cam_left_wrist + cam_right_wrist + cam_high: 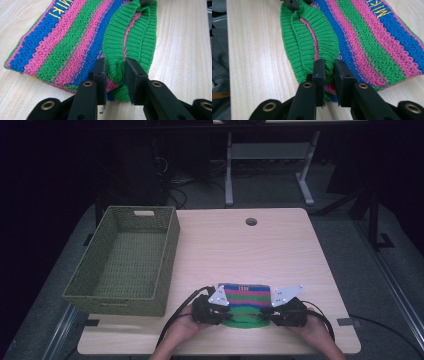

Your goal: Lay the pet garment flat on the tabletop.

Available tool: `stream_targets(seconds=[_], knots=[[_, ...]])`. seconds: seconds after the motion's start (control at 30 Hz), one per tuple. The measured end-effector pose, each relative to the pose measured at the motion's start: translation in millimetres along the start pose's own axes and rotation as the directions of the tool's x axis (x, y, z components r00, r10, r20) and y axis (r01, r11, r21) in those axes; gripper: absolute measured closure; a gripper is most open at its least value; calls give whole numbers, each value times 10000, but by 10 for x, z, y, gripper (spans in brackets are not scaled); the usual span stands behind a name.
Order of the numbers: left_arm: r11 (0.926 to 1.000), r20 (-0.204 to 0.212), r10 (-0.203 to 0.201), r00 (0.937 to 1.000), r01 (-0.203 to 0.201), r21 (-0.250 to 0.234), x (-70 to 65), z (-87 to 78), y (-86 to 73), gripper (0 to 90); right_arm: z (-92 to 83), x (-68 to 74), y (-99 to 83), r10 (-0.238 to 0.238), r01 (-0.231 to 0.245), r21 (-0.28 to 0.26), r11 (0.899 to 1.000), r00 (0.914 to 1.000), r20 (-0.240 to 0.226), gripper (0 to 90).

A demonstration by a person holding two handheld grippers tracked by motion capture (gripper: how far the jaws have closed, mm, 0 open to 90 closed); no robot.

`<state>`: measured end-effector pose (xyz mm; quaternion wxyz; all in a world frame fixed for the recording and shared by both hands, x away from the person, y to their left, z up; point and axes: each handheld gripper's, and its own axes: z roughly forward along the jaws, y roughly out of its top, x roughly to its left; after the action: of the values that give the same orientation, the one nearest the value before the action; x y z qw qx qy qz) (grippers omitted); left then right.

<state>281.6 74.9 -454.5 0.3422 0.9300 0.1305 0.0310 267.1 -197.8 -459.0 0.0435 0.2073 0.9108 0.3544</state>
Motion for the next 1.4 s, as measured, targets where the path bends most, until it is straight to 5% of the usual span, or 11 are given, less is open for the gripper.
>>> stream_targets(seconds=[0.37, 0.9, 1.4], knots=[[9989, 608, -367, 9975, 383, -255, 12, -36, -21, 794, -31, -17, -22, 63, -67, -100, 9999, 9991, -413, 826], [9970, 890, -368, 9953, 427, -653, -4, -115, -10, 822, -134, -14, -24, 254, -330, -699, 9970, 9939, -1069, 833], [9912, 1087, -471, 9930, 599, -1177, -41, -286, 43, 824, -314, -7, 26, 229, -369, -1236, 9916, 9933, -1131, 834]])
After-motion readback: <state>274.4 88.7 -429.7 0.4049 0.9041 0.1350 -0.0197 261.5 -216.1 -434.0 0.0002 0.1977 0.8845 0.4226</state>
